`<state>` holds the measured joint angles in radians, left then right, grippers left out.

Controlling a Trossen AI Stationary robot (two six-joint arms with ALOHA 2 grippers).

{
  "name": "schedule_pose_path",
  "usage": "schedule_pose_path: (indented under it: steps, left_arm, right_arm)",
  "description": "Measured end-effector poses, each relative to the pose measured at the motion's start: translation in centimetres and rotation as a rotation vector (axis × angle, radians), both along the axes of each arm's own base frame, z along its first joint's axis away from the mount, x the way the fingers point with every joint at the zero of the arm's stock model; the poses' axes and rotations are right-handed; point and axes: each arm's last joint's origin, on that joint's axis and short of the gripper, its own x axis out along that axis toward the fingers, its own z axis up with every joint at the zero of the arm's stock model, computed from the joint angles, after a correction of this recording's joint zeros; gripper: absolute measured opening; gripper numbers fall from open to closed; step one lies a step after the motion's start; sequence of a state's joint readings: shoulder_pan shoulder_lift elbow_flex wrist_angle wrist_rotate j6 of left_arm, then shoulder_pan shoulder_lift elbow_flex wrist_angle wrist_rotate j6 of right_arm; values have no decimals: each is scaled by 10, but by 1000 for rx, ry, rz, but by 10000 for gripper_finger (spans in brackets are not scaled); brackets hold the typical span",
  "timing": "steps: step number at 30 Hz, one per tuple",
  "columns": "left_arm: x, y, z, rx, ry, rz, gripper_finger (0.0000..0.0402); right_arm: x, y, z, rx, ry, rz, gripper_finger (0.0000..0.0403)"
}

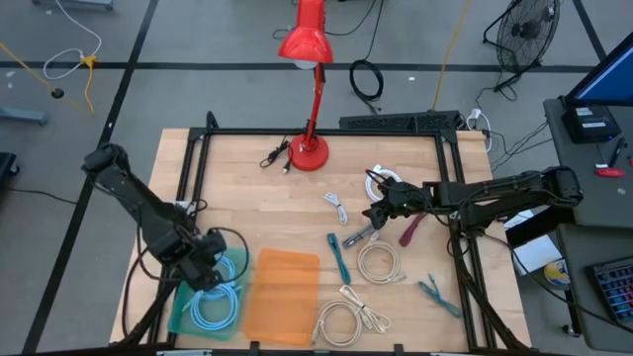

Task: Pick & Place USB Port
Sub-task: Adjust the blue bin

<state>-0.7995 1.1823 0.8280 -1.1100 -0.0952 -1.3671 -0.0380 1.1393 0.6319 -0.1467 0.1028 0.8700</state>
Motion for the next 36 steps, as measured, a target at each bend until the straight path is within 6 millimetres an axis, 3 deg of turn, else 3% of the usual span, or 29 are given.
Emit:
schedule_pose_path:
  steps: [10,18,26,36]
  left_arm:
    - [29,21,-9,72,16,-97,2]
    - [56,31,-7,33,-142,-119,1]
    - [84,36,-20,-77,-173,-231,1]
    - [94,34,-33,-97,-119,-294,0]
  right_arm:
    - [0,0,0,6,-1,-6,208]
    - [0,0,0,9,-2,-9,208]
    - [0,0,0,6,-1,-12,208]
    - [0,0,0,5,3,-13,208]
